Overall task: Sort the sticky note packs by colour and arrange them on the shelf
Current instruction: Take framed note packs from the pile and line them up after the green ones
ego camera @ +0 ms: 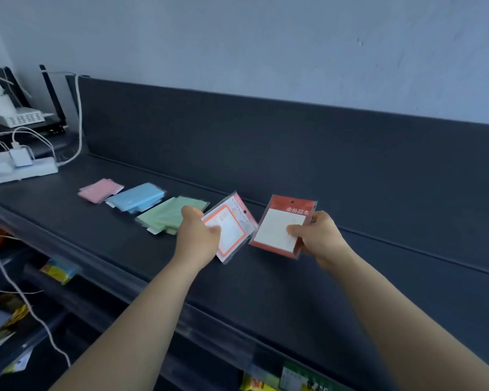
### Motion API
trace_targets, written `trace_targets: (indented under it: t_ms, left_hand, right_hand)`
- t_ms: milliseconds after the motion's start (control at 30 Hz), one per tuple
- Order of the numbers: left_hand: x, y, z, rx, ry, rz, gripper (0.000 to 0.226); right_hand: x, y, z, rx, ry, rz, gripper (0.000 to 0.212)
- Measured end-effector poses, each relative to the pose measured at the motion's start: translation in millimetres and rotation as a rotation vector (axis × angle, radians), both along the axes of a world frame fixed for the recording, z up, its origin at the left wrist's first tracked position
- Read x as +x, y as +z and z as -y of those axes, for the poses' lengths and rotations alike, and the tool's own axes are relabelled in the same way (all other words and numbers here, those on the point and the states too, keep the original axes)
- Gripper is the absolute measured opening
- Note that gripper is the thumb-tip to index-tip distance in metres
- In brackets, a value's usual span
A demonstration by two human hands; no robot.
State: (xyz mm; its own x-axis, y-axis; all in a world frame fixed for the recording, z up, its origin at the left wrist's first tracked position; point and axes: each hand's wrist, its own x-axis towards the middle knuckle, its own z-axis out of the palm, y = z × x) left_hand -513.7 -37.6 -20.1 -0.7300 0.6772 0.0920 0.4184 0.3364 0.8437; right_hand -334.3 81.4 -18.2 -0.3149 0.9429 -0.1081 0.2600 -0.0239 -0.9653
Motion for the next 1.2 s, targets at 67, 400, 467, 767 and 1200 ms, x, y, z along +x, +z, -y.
trace_targets:
  t_ms: [67, 400, 467, 767, 1200]
  left_hand:
    - [-4.3, -3.6, -9.6, -0.073, -0.021, -0.093, 0.029]
    - [-19.3, -7.2, -19.8, -0.399, -0.175, -0.409, 0.069]
    - [-23.5, -9.7, -18.7, -0.435, -0.193, -0.431, 0.070]
    - [-35.9, -14.0, -11.5, -0.443, -0.215, -0.625, 0.064]
    - [-32.7, -9.6, 4.1, -0.154, -0.352, -0.783, 0.031]
  right_hand:
    - [-3.6, -4.1, -9.1, 0.011, 0.012, 0.041, 0.020]
    - [-4.5, -6.8, -11.9, -0.003, -0.032, 0.176, 0.015]
    - [-2.5, -4.5, -5.0, -0.029, -0.051, 0.192, 0.011]
    - [3.2, -2.8, 27.8, -0.044, -0.073, 0.346, 0.010]
    - [-11.7, 1.2, 76.5, 0.293, -0.207, 0.827, 0.027]
